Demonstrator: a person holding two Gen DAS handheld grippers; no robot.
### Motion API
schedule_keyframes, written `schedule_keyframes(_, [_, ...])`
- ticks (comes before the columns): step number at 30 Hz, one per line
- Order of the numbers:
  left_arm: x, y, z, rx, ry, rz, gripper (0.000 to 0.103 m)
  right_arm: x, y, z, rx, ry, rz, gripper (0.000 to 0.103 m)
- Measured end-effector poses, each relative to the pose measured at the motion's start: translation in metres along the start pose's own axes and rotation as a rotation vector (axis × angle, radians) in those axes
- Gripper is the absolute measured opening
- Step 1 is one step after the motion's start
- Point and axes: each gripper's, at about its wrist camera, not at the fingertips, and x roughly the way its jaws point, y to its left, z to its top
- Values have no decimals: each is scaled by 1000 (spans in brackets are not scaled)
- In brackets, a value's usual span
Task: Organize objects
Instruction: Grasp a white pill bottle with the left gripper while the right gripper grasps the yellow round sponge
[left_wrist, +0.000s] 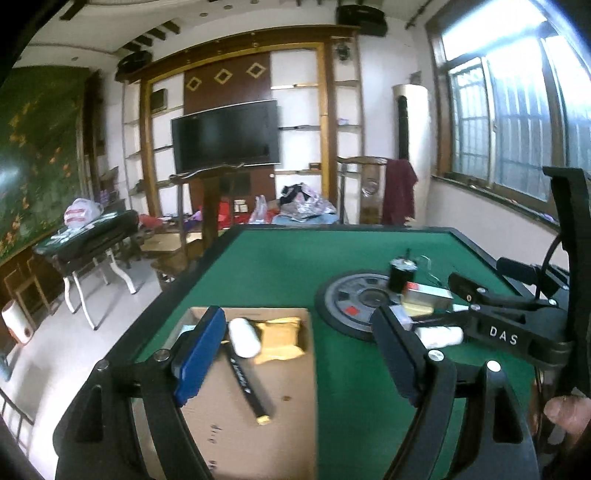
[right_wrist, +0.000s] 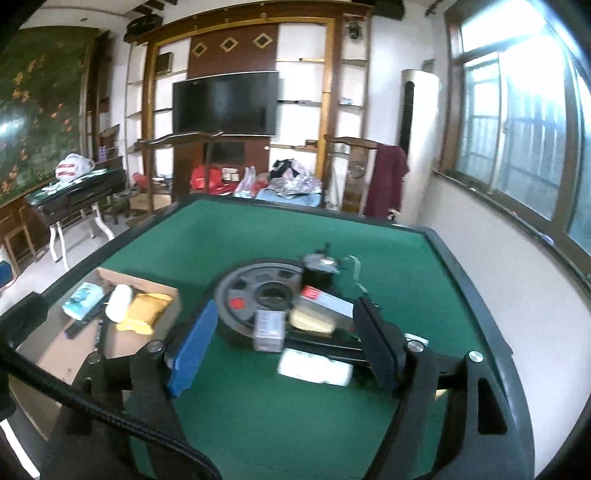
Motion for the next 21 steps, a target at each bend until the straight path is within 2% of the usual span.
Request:
schedule_keyframes(7, [13, -45, -4, 49, 60, -52, 77, 5, -41, -11, 28, 15, -41, 76])
schedule_keyframes(9, [20, -55, -6, 53, 97, -83, 77, 11, -56, -13, 46, 37, -20, 76])
schedule_keyframes(16, [45, -78, -13, 48, 206, -184, 77, 51, -159, -28, 274, 155, 8, 76])
schedule_keyframes(21, [82, -114, -12, 140, 295, -262, 77, 86, -194, -39, 375, 207, 14, 76])
